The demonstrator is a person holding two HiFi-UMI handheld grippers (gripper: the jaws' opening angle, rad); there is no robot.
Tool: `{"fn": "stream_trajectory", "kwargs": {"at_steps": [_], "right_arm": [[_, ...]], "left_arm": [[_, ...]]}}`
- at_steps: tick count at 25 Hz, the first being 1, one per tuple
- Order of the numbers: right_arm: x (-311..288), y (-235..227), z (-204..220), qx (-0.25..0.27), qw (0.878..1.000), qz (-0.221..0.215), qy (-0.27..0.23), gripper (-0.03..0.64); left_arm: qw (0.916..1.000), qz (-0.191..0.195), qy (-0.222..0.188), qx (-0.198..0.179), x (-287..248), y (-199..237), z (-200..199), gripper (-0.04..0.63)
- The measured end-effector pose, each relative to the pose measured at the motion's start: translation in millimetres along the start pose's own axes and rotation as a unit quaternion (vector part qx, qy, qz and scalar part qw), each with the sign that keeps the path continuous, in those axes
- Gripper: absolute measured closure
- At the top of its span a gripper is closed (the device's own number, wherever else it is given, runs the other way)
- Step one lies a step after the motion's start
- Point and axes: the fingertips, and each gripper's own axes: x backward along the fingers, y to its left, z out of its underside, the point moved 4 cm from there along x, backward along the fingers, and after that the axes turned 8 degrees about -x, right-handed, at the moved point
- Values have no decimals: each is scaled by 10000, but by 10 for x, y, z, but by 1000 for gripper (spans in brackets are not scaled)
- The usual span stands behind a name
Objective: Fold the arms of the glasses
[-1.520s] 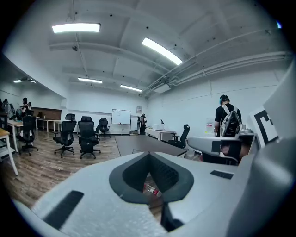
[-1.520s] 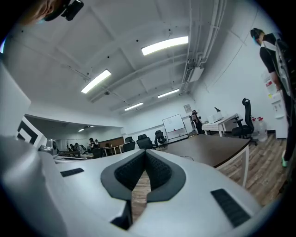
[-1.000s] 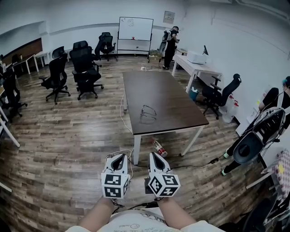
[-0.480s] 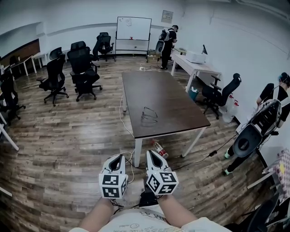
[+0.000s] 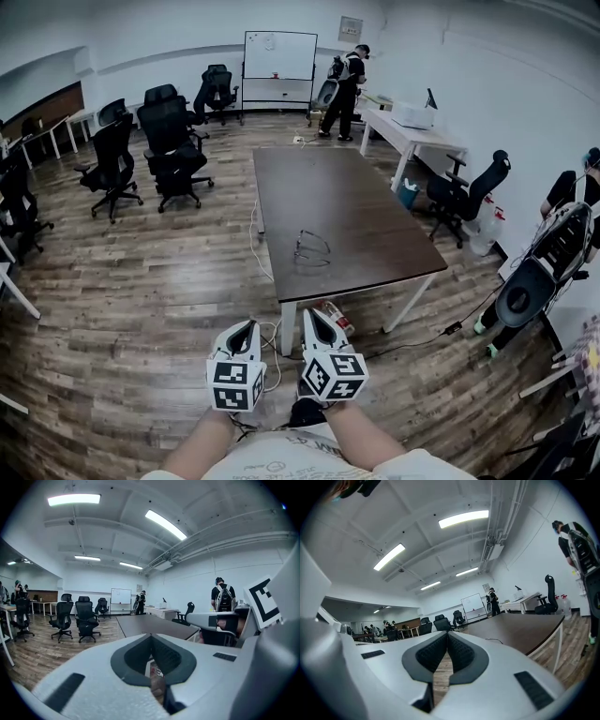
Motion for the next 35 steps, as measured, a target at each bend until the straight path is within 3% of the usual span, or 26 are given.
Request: {"fn": "stream_trajectory", "kwargs": {"at_steps": [15,35], "right_arm": [[-1238,-845,-285,-16,9994,256,247,600],[-1858,-1926,-185,-369,9927,647,950,600]], "left_arm": [[9994,182,209,217,-1514,270,-185,581],[9926,431,1016,508,-2799,82,61,581]]}}
